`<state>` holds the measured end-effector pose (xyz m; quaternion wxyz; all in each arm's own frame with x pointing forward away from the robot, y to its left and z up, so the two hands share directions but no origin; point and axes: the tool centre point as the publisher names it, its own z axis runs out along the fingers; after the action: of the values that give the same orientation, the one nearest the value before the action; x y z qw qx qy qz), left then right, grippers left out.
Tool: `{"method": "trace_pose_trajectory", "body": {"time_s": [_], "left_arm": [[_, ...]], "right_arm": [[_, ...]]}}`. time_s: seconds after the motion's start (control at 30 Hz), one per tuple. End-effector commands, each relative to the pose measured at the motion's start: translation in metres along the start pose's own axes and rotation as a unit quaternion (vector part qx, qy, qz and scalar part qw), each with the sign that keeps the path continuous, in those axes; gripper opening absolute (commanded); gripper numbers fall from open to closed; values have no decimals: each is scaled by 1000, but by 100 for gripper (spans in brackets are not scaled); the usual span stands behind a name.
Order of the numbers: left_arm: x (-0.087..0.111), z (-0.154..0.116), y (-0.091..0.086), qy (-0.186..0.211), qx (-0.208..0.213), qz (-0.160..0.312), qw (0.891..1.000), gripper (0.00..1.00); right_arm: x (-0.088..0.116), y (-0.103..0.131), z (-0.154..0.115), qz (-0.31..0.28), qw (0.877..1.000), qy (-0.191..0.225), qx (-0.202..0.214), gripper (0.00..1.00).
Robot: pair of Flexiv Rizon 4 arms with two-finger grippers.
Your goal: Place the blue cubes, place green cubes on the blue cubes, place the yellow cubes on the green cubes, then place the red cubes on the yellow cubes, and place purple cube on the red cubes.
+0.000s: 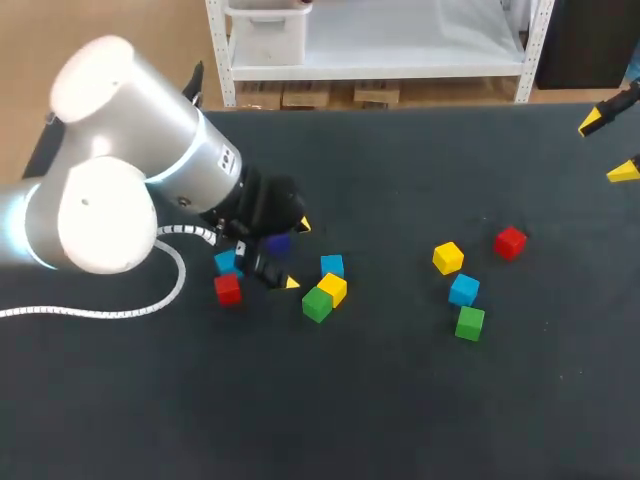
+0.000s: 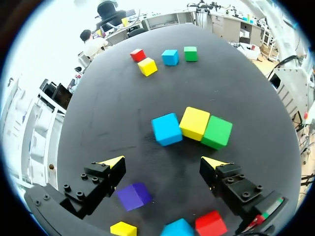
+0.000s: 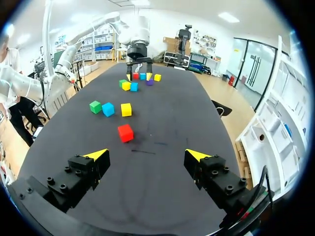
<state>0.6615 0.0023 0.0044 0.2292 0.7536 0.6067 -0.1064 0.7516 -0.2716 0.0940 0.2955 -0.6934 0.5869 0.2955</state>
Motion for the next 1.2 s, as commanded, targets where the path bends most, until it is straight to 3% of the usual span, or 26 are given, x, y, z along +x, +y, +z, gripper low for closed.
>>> {"method": "trace_pose_trajectory", "body": {"time_s": [0.03, 0.27, 0.93, 1.2], "left_arm": [[1, 7, 10, 3, 2, -4, 1000, 100], [-3, 9, 5, -3, 25, -46, 999, 100], [-31, 22, 0, -14, 24, -112, 993, 100], [-29, 25, -2, -1, 14, -186, 982, 100]], "right_arm": [[-1, 2, 0, 0, 1000, 1, 2, 100], [-1, 2, 0, 0, 1000, 1, 2, 100], [-1, 2, 0, 0, 1000, 1, 2, 100], [-1, 2, 0, 0, 1000, 1, 2, 100]]}}
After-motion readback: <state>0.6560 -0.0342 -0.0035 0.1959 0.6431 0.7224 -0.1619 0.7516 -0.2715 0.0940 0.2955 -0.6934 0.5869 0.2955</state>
